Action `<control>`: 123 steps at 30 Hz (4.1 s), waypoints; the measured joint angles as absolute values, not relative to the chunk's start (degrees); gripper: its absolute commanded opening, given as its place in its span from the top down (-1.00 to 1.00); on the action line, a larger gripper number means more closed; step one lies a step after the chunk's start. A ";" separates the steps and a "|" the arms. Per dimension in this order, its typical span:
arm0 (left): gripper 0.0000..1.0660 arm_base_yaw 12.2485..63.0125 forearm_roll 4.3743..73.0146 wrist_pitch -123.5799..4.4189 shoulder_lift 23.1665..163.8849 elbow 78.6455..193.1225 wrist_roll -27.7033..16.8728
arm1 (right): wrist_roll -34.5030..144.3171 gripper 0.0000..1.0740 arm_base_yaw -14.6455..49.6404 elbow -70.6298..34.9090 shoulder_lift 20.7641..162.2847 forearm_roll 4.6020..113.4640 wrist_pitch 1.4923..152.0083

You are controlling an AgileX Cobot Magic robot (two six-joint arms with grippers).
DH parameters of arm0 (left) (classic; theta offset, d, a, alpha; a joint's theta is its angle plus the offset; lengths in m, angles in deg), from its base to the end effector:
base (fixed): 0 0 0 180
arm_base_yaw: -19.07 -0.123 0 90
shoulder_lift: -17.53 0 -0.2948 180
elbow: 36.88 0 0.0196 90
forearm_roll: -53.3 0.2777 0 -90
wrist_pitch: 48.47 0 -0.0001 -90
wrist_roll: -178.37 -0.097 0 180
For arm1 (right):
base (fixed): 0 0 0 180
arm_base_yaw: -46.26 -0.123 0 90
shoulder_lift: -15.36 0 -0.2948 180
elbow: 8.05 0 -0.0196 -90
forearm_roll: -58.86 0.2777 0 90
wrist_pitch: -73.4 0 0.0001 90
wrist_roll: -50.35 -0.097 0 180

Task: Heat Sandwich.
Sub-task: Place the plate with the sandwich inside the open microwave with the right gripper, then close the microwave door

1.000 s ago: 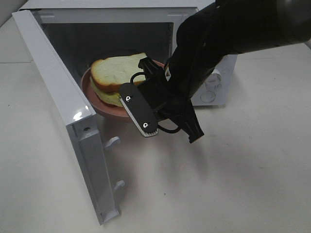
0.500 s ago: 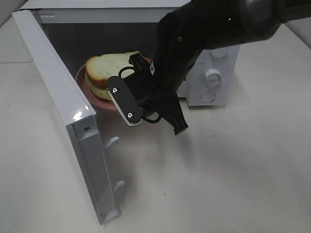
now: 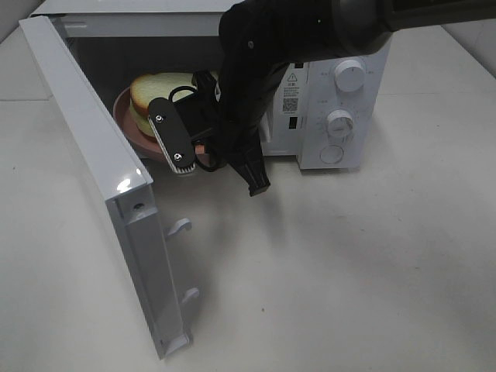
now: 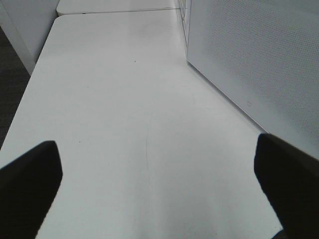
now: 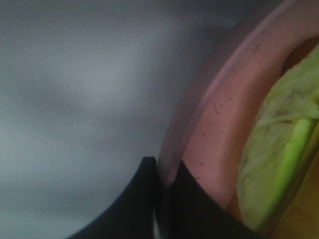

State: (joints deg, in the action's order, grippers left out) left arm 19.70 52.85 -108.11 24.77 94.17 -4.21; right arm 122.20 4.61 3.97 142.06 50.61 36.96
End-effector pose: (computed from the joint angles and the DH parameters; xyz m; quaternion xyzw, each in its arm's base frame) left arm 0.0146 -0.0008 0.2886 0.0238 0.8469 0.0051 0.5312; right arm 0.3669 0.3153 0.1768 -0.8327 0.4916 -0.1187 0.2256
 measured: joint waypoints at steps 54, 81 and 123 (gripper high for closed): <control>-0.96 19.70 52.85 -108.11 24.77 94.17 -4.21 | 116.07 0.92 8.27 28.66 158.96 46.60 32.37; -0.96 19.70 52.85 -108.11 24.77 94.17 -4.21 | 112.40 -0.38 8.27 28.84 158.96 46.54 35.12; -0.96 19.70 52.85 -108.11 24.77 94.17 -4.21 | 108.28 -0.39 8.27 4.37 145.96 44.31 55.87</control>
